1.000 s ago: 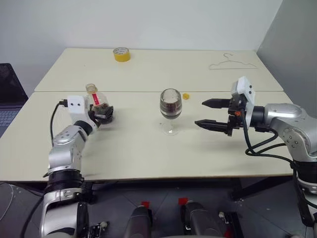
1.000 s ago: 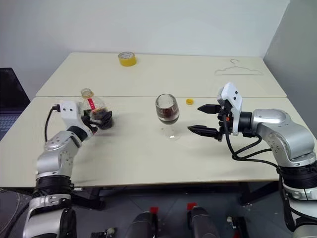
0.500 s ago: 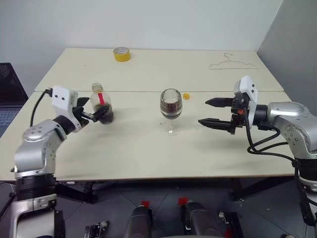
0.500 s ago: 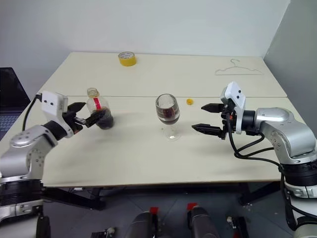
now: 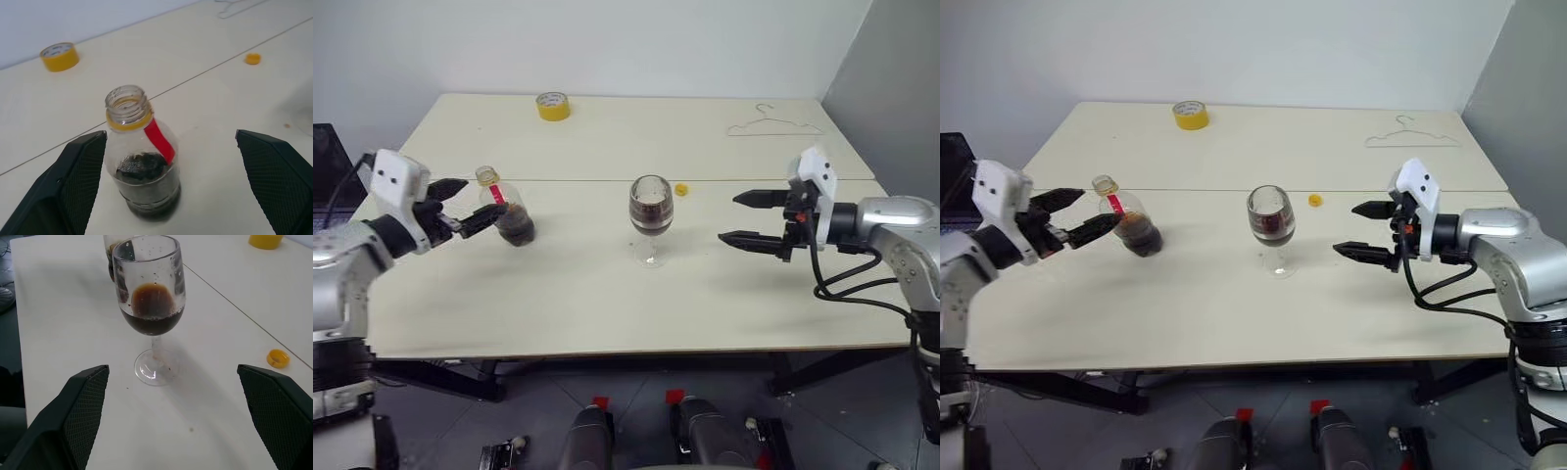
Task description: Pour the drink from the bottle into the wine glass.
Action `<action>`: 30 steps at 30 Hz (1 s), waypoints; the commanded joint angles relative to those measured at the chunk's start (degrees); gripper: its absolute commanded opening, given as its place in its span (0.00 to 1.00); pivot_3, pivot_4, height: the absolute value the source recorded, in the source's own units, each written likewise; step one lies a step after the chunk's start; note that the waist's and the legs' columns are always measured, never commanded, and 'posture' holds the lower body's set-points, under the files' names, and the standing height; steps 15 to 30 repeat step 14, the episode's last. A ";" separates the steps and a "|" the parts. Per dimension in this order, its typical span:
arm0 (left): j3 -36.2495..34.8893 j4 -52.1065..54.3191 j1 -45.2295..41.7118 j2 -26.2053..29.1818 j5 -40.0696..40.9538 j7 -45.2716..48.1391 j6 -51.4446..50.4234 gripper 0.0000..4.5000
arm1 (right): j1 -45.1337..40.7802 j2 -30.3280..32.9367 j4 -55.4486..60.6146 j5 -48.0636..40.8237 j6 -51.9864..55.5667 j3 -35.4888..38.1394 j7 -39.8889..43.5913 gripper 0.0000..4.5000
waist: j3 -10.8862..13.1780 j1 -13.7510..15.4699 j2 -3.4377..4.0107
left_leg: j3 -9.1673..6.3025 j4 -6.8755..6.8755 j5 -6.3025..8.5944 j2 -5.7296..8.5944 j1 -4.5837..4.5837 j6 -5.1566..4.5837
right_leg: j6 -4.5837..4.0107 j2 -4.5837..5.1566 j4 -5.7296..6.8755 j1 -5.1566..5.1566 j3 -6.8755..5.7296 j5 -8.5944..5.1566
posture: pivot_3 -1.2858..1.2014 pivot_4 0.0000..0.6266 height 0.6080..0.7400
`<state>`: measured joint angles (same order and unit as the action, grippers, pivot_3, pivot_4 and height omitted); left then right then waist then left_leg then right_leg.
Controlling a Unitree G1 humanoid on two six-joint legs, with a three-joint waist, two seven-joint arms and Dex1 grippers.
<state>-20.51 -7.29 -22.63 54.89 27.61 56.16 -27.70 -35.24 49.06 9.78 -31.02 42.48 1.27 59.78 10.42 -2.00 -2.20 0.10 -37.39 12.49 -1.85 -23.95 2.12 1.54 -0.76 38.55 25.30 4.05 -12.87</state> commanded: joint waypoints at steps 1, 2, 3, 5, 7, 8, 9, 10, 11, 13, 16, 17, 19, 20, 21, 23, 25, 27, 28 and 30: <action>-5.28 0.67 0.56 6.65 4.95 9.63 -1.94 0.99 | 0.44 4.99 -1.55 -1.30 -1.37 4.78 4.57 1.00 | 0.00 0.01 0.00 | 0.02 0.11 0.00 0.00 0.03 0.00 | -0.03 0.02 -0.06 0.00 -0.01 -0.02 | 0.52 0.24 1.00; -6.00 0.12 1.02 8.13 5.64 11.86 -2.37 0.99 | 0.80 6.17 -2.25 -1.22 -1.74 5.14 5.85 1.00 | 0.00 0.01 0.00 | 0.01 0.25 0.00 0.00 0.05 0.00 | -0.04 0.02 -0.16 0.01 -0.03 -0.02 | 0.52 0.24 1.00; -6.70 -0.74 1.64 9.73 6.34 14.19 -3.07 0.99 | 1.10 7.18 -2.88 -1.43 -2.09 5.63 7.19 1.00 | 0.01 0.00 0.03 | 0.01 0.35 0.00 -0.01 0.05 0.00 | -0.05 0.02 -0.27 0.01 -0.04 -0.03 | 0.52 0.24 1.00; -7.79 -2.13 3.12 12.38 6.68 18.26 -2.91 0.99 | 1.07 8.49 -3.93 -2.70 -1.86 6.72 9.34 1.00 | 0.03 0.00 0.06 | 0.06 0.52 0.00 -0.06 0.06 0.00 | -0.06 0.01 -0.49 0.00 -0.07 -0.04 | 0.52 0.24 1.00; -8.55 -3.69 2.62 14.12 7.22 20.17 -3.30 0.99 | 0.85 9.74 -5.25 -2.69 -2.17 7.04 11.23 1.00 | 0.06 -0.01 0.10 | 0.10 0.62 0.02 -0.06 0.06 0.01 | -0.12 0.02 -0.56 0.00 -0.07 -0.08 | 0.52 0.24 1.00; -8.46 -5.32 1.69 14.83 6.82 20.26 -2.99 0.99 | 0.67 10.38 -6.19 -2.23 -2.64 6.89 12.05 1.00 | 0.07 -0.01 0.12 | 0.11 0.64 0.02 -0.06 0.05 0.02 | -0.14 0.03 -0.57 0.01 -0.07 -0.09 | 0.52 0.24 1.00; -7.89 -7.49 0.88 15.72 5.66 20.42 -1.90 0.99 | 0.36 10.99 -7.19 -1.71 -3.13 6.56 12.94 1.00 | 0.07 -0.01 0.12 | 0.10 0.65 0.03 -0.06 0.04 0.02 | -0.14 0.03 -0.58 0.02 -0.08 -0.09 | 0.52 0.24 1.00; -7.39 -9.06 0.53 16.35 4.66 21.13 -0.54 0.99 | -0.05 11.35 -8.07 -1.29 -3.61 6.18 13.63 1.00 | 0.07 0.00 0.12 | 0.09 0.65 0.03 -0.06 0.04 0.02 | -0.14 0.03 -0.58 0.02 -0.10 -0.09 | 0.52 0.24 1.00; -6.98 -10.17 0.23 16.81 4.12 21.87 0.36 0.99 | -0.55 11.51 -8.83 -1.05 -4.00 5.83 14.16 1.00 | 0.08 -0.04 0.14 | 0.09 0.65 0.03 -0.06 0.04 0.02 | -0.14 0.02 -0.58 0.03 -0.10 -0.09 | 0.52 0.24 1.00; -6.27 -11.17 -0.77 17.29 4.51 23.30 0.09 0.99 | -1.96 11.52 -10.43 -0.53 -4.80 5.00 15.09 1.00 | 0.09 -0.08 0.15 | 0.13 0.65 0.03 -0.07 0.05 0.02 | -0.14 0.03 -0.58 0.04 -0.08 -0.09 | 0.52 0.24 1.00; -6.15 -11.16 -1.11 17.42 5.26 24.27 -0.73 0.99 | -2.64 11.47 -11.08 -0.31 -5.15 4.65 15.50 1.00 | 0.09 -0.08 0.15 | 0.14 0.62 0.02 -0.07 0.05 0.02 | -0.14 0.04 -0.57 0.05 -0.09 -0.09 | 0.52 0.24 1.00; -6.15 -11.16 -1.11 17.42 5.26 24.27 -0.73 0.99 | -2.64 11.47 -11.08 -0.31 -5.15 4.65 15.50 1.00 | 0.09 -0.08 0.15 | 0.14 0.62 0.02 -0.07 0.05 0.02 | -0.14 0.04 -0.57 0.05 -0.09 -0.09 | 0.52 0.24 1.00; -6.15 -11.16 -1.11 17.42 5.26 24.27 -0.73 0.99 | -2.64 11.47 -11.08 -0.31 -5.15 4.65 15.50 1.00 | 0.09 -0.08 0.15 | 0.14 0.62 0.02 -0.07 0.05 0.02 | -0.14 0.04 -0.57 0.05 -0.09 -0.09 | 0.52 0.24 1.00; -6.15 -11.16 -1.11 17.42 5.26 24.27 -0.73 0.99 | -2.64 11.47 -11.08 -0.31 -5.15 4.65 15.50 1.00 | 0.09 -0.08 0.15 | 0.14 0.62 0.02 -0.07 0.05 0.02 | -0.14 0.04 -0.57 0.05 -0.09 -0.09 | 0.52 0.24 1.00; -6.15 -11.16 -1.11 17.42 5.26 24.27 -0.73 0.99 | -2.64 11.47 -11.08 -0.31 -5.15 4.65 15.50 1.00 | 0.09 -0.08 0.15 | 0.14 0.62 0.02 -0.07 0.05 0.02 | -0.14 0.04 -0.57 0.05 -0.09 -0.09 | 0.52 0.24 1.00; -6.15 -11.16 -1.11 17.42 5.26 24.27 -0.73 0.99 | -2.64 11.47 -11.08 -0.31 -5.15 4.65 15.50 1.00 | 0.09 -0.08 0.15 | 0.14 0.62 0.02 -0.07 0.05 0.02 | -0.14 0.04 -0.57 0.05 -0.09 -0.09 | 0.52 0.24 1.00; -6.15 -11.16 -1.11 17.42 5.26 24.27 -0.73 0.99 | -2.64 11.47 -11.08 -0.31 -5.15 4.65 15.50 1.00 | 0.09 -0.08 0.15 | 0.14 0.62 0.02 -0.07 0.05 0.02 | -0.14 0.04 -0.57 0.05 -0.09 -0.09 | 0.52 0.24 1.00; -6.15 -11.16 -1.11 17.42 5.26 24.27 -0.73 0.99 | -2.64 11.47 -11.08 -0.31 -5.15 4.65 15.50 1.00 | 0.09 -0.08 0.15 | 0.14 0.62 0.02 -0.07 0.05 0.02 | -0.14 0.04 -0.57 0.05 -0.09 -0.09 | 0.52 0.24 1.00; -6.15 -11.16 -1.11 17.42 5.26 24.27 -0.73 0.99 | -2.64 11.47 -11.08 -0.31 -5.15 4.65 15.50 1.00 | 0.09 -0.08 0.15 | 0.14 0.62 0.02 -0.07 0.05 0.02 | -0.14 0.04 -0.57 0.05 -0.09 -0.09 | 0.52 0.24 1.00; -6.15 -11.16 -1.11 17.42 5.26 24.27 -0.73 0.99 | -2.64 11.47 -11.08 -0.31 -5.15 4.65 15.50 1.00 | 0.09 -0.08 0.15 | 0.14 0.62 0.02 -0.07 0.05 0.02 | -0.14 0.04 -0.57 0.05 -0.09 -0.09 | 0.52 0.24 1.00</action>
